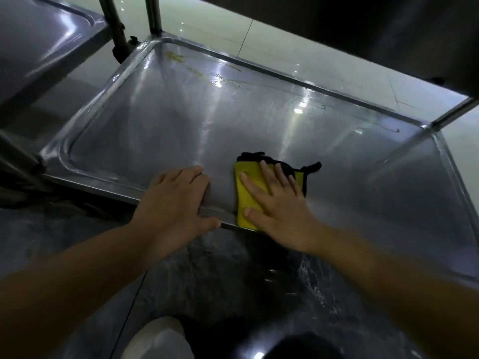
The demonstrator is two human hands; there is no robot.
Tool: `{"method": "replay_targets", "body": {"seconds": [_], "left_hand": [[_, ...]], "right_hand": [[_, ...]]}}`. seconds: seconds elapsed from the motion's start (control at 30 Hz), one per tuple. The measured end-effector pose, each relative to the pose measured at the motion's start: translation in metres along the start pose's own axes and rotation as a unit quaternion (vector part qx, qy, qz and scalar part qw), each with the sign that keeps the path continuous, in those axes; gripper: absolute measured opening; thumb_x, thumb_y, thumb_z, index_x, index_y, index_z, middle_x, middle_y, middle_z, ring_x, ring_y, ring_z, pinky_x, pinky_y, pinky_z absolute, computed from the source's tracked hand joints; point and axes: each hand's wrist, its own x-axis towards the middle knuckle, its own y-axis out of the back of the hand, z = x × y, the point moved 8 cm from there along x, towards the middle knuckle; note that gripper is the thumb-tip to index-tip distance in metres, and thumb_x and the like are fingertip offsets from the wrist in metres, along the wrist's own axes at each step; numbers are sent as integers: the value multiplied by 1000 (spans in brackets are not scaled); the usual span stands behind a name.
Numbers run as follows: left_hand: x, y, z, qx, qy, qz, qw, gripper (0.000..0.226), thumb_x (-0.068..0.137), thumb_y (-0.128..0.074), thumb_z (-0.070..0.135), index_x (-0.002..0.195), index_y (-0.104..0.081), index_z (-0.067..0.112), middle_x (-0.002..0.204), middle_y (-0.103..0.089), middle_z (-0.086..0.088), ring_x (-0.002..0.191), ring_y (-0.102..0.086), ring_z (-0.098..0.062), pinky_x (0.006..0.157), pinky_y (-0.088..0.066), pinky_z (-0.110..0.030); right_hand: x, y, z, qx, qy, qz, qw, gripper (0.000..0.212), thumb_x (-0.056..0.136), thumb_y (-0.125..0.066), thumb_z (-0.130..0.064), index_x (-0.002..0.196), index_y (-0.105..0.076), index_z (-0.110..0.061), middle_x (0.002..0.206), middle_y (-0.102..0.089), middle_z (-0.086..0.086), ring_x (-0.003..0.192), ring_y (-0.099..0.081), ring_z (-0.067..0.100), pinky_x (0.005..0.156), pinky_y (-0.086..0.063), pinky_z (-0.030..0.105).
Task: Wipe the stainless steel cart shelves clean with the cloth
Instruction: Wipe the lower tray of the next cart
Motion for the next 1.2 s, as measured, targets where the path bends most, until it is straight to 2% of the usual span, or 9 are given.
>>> {"method": "replay_targets", "body": {"seconds": [0.13, 0.27, 0.5, 0.6, 0.73, 0.83, 0.9, 1.07, 1.2], "left_hand": [[-2, 1, 0, -17, -18, 2, 1000, 82, 75, -61, 61, 143, -33, 24, 154, -22, 4, 139, -22, -16, 111, -15, -30], [-4, 11, -10, -28, -22, 23, 999, 75, 73, -64, 58, 137, -40, 27, 152, -27, 4, 137, -25, -16, 111, -16, -31], [-21, 24, -50, -25, 34, 49, 998, 77, 73, -69, 52, 139, -42, 24, 148, -36, 3, 134, -32, -19, 107, -21, -32], [-26, 28, -62, -16, 46, 59, 997, 69, 69, -72, 48, 130, -52, 22, 142, -45, -2, 129, -39, -24, 106, -27, -38], [-31, 30, -79, -20, 60, 70, 996, 68, 68, -72, 48, 127, -55, 19, 137, -50, -5, 126, -43, -28, 104, -30, -42], [-36, 31, -92, -29, 84, 81, 993, 74, 62, -50, 60, 123, -58, 18, 132, -54, -6, 121, -48, -30, 100, -35, -45], [-37, 28, -98, -34, 89, 78, 992, 76, 61, -41, 63, 121, -59, 20, 132, -54, -5, 121, -48, -29, 101, -34, -45], [-41, 23, -101, -30, 68, 57, 996, 65, 77, -67, 47, 133, -51, 20, 144, -43, -2, 132, -37, -24, 109, -23, -38], [-48, 29, -110, -24, 62, 89, 994, 54, 73, -74, 30, 123, -61, 17, 132, -55, -7, 123, -47, -29, 104, -32, -44]], "right_hand": [[32, 12, 4, -10, -2, 15, 1000, 72, 80, -17, -72, 143, 10, -51, 157, 22, -8, 143, 23, 17, 114, 12, 36], [101, 36, 39, -7, -90, 35, 995, 65, 94, -37, -59, 149, -5, -46, 160, 13, -5, 147, 13, 20, 116, 8, 38], [150, 59, 79, 47, -220, 34, 974, 62, 96, -32, -58, 150, -6, -43, 160, 12, 0, 147, 12, 25, 117, 6, 43], [129, 46, 45, 18, -180, 35, 983, 62, 96, -31, -59, 150, -4, -45, 160, 13, 0, 147, 12, 26, 117, 6, 42], [74, 11, -33, -24, -31, 8, 999, 71, 81, -15, -72, 143, 11, -50, 158, 21, -2, 145, 20, 23, 115, 11, 40], [53, -1, -70, -15, 58, -7, 998, 64, 76, 0, -72, 135, 20, -55, 153, 29, -9, 140, 28, 16, 113, 16, 37], [70, 8, -65, -23, 71, 2, 997, 62, 83, -7, -70, 139, 14, -53, 156, 23, -10, 142, 24, 15, 113, 15, 36], [155, 39, -17, -22, -31, 14, 999, 64, 92, -23, -63, 149, -2, -45, 160, 15, -4, 146, 15, 20, 116, 9, 40], [201, 58, 9, 18, -129, 35, 991, 57, 98, -25, -55, 150, -8, -42, 161, 11, -1, 147, 11, 24, 117, 7, 44]]}}
